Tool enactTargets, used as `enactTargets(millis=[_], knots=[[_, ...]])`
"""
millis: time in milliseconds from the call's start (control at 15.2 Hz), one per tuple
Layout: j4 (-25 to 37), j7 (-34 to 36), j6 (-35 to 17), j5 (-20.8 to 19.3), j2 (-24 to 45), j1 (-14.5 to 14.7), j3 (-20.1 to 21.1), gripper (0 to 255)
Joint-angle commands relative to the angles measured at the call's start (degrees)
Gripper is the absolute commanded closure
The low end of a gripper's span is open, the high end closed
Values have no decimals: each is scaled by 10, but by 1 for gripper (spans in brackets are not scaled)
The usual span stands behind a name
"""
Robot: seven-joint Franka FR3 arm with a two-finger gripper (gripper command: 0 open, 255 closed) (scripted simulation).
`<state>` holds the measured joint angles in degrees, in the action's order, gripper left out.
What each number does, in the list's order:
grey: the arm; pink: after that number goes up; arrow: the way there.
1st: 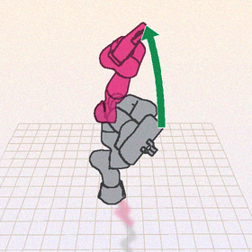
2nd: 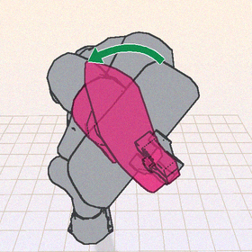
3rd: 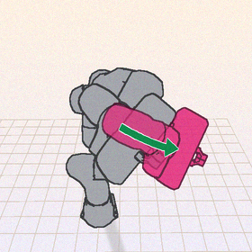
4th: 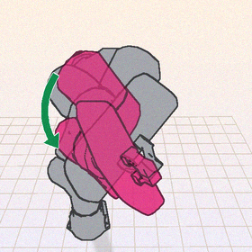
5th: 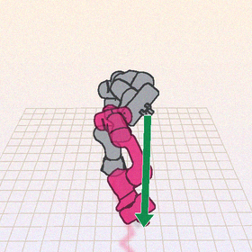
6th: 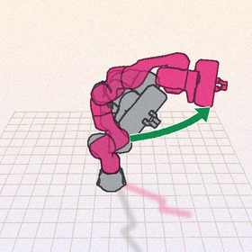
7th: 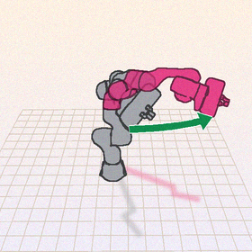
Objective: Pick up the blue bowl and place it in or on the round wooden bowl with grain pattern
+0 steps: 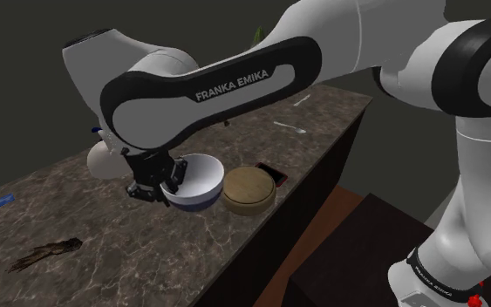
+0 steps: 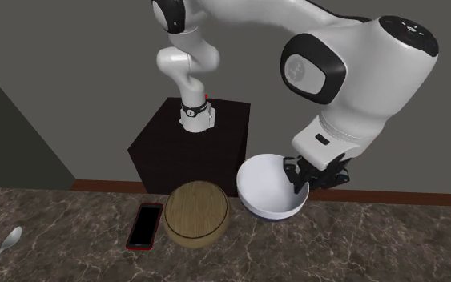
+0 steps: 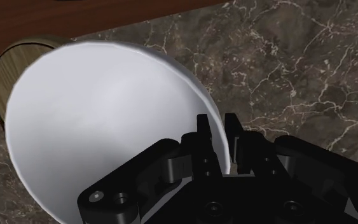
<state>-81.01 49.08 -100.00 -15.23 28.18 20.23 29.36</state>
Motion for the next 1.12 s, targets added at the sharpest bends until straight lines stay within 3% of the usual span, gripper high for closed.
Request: enactTargets(millis=[0, 792, 1056], knots=[[-46, -22, -15, 13, -35, -29, 1, 255], [-247, -195, -70, 87, -214, -170, -34, 255], [-269, -190, -98, 83, -206, -169, -36, 255]])
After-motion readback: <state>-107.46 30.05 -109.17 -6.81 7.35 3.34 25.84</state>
